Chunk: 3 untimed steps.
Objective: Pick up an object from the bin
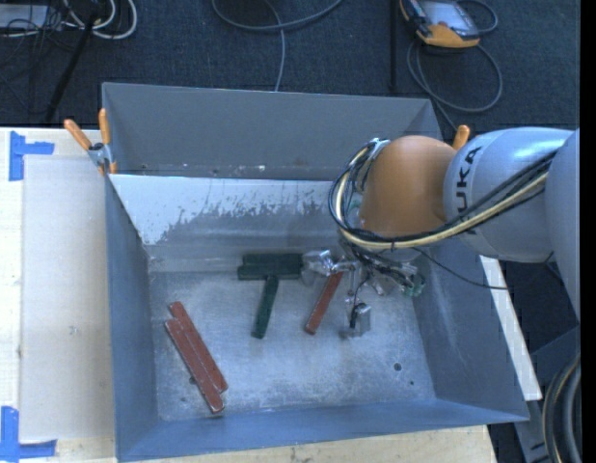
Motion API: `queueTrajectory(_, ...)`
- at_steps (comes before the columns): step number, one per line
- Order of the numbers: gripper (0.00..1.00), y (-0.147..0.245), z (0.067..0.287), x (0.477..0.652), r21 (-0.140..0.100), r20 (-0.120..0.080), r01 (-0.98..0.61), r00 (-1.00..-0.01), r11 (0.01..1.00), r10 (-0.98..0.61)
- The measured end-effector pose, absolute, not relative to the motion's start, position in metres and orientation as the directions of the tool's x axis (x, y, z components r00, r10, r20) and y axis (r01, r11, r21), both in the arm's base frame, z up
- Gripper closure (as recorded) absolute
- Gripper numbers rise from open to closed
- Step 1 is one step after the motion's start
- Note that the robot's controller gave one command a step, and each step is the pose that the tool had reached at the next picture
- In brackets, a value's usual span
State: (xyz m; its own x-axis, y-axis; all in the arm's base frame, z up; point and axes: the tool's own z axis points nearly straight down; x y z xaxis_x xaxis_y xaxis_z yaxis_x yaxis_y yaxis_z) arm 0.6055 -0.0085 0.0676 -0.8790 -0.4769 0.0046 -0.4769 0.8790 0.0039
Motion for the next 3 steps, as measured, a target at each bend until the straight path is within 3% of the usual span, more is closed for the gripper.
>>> queueTrajectory(1, 1.00, -0.009, 0.070, 0.607, 0.002, 0.001, -0.475, -0.880, 0.880, -0.475)
queueTrajectory(2, 1.00, -0.005, 0.226, 0.592, -0.005, -0.009, -0.503, -0.864, 0.864, -0.503)
queueTrajectory(3, 0.00, -0.005, 0.221, 0.591, 0.000, -0.002, -0.501, -0.865, 0.865, -0.501)
